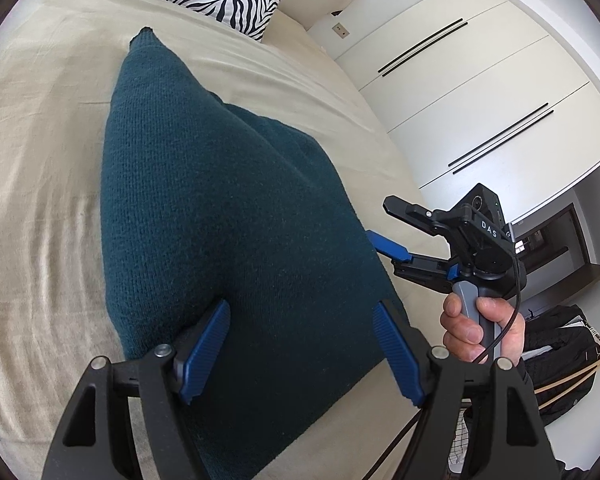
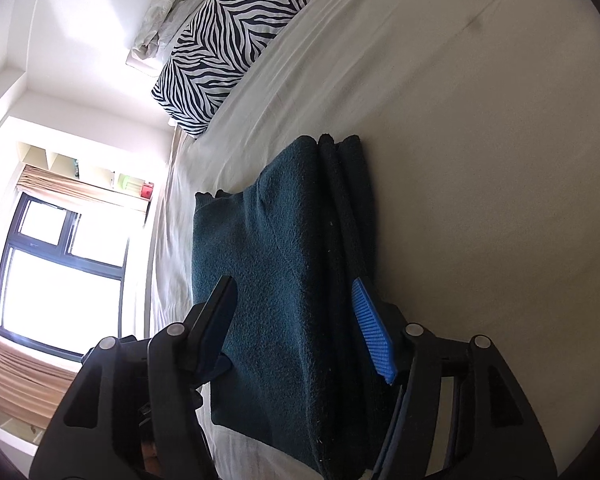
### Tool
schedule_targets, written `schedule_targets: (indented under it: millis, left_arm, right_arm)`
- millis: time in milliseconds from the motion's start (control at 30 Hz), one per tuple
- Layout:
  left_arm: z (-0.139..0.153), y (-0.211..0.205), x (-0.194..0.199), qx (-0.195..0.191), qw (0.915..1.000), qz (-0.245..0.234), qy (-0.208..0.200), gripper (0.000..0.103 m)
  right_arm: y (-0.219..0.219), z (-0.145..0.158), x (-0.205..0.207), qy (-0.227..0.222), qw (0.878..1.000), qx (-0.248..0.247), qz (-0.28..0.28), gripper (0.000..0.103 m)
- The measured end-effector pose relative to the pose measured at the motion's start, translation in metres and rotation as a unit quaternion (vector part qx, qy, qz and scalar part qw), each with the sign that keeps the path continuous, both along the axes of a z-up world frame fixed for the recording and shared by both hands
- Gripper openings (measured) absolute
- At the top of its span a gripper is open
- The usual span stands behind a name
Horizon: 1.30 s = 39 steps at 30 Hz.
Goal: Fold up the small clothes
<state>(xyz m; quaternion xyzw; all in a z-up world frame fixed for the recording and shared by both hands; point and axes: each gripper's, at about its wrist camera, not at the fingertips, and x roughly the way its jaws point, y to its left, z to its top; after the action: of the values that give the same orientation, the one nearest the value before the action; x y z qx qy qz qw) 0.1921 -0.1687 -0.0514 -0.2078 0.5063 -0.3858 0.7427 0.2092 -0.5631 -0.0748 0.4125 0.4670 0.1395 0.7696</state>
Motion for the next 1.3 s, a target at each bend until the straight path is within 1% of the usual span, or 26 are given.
schedule_targets:
  millis: [167, 300, 367, 400, 467, 567, 733, 767, 833, 867, 900, 967, 1067, 1167, 1233, 1300]
  left_arm:
    - [-0.002, 0.003, 0.002, 0.0, 1.0, -0.001, 0.0, 0.076]
    - [-0.002, 0.003, 0.001, 0.0, 1.0, -0.001, 0.0, 0.076]
    - [-0.002, 0.003, 0.001, 0.0, 1.0, 0.0, 0.0, 0.076]
    - [-0.002, 0.003, 0.001, 0.0, 1.0, 0.0, 0.0, 0.076]
    - [-0.002, 0.003, 0.001, 0.0, 1.0, 0.0, 0.0, 0.076]
    - [-0.002, 0.003, 0.0, 0.001, 1.0, 0.0, 0.0, 0.076]
    - [0.0, 0.002, -0.002, 0.003, 1.0, 0.0, -0.002, 0.076]
    - [0.0, 0.002, -0.002, 0.002, 1.0, 0.001, -0.001, 0.076]
    - [0.001, 0.001, -0.002, 0.002, 1.0, 0.001, -0.001, 0.076]
    - [0.001, 0.001, -0.002, 0.002, 1.0, 0.0, -0.001, 0.076]
    - [0.001, 0.0, -0.002, 0.004, 1.0, 0.0, -0.001, 0.076]
    - [0.004, -0.002, -0.001, 0.005, 1.0, 0.001, 0.0, 0.076]
    - [0.008, -0.005, -0.002, 0.006, 1.0, 0.0, -0.002, 0.076]
    - [0.011, -0.01, -0.002, 0.004, 1.0, -0.005, -0.003, 0.076]
    - [0.01, -0.013, -0.003, 0.003, 1.0, -0.008, -0.003, 0.076]
    - [0.009, -0.018, -0.004, 0.01, 0.9999, -0.011, -0.007, 0.076]
  right_arm:
    - [0.006, -0.004, 0.001, 0.014, 1.0, 0.0, 0.011, 0.057]
    - [0.01, -0.005, 0.001, 0.023, 1.0, -0.01, 0.019, 0.053]
    - [0.009, -0.009, 0.003, 0.031, 0.999, 0.003, 0.019, 0.051]
    - [0.009, -0.01, 0.004, 0.029, 0.999, 0.012, 0.023, 0.046]
    - [0.012, -0.012, 0.008, 0.031, 0.999, 0.012, 0.03, 0.039]
    - [0.014, -0.016, 0.014, 0.028, 0.999, 0.025, 0.034, 0.034]
    - [0.018, -0.032, 0.035, 0.047, 0.998, 0.042, 0.031, 0.033]
    - [0.019, -0.033, 0.038, 0.046, 0.998, 0.037, 0.029, 0.03]
    - [0.021, -0.032, 0.042, 0.046, 0.999, 0.019, 0.023, 0.019]
    - [0.021, -0.03, 0.043, 0.044, 0.999, 0.008, 0.019, 0.015]
    - [0.021, -0.029, 0.042, 0.04, 0.999, 0.003, 0.016, 0.014]
    - [0.021, -0.023, 0.04, 0.032, 0.999, -0.017, 0.011, 0.012]
    - [0.016, -0.011, 0.033, 0.013, 1.0, -0.012, 0.002, 0.012]
    - [0.006, -0.005, 0.029, 0.008, 1.0, -0.018, -0.001, 0.012]
    - [-0.002, -0.005, 0.023, 0.008, 1.0, -0.015, -0.01, 0.012]
    - [-0.007, -0.013, 0.022, 0.016, 1.0, -0.02, -0.013, 0.012]
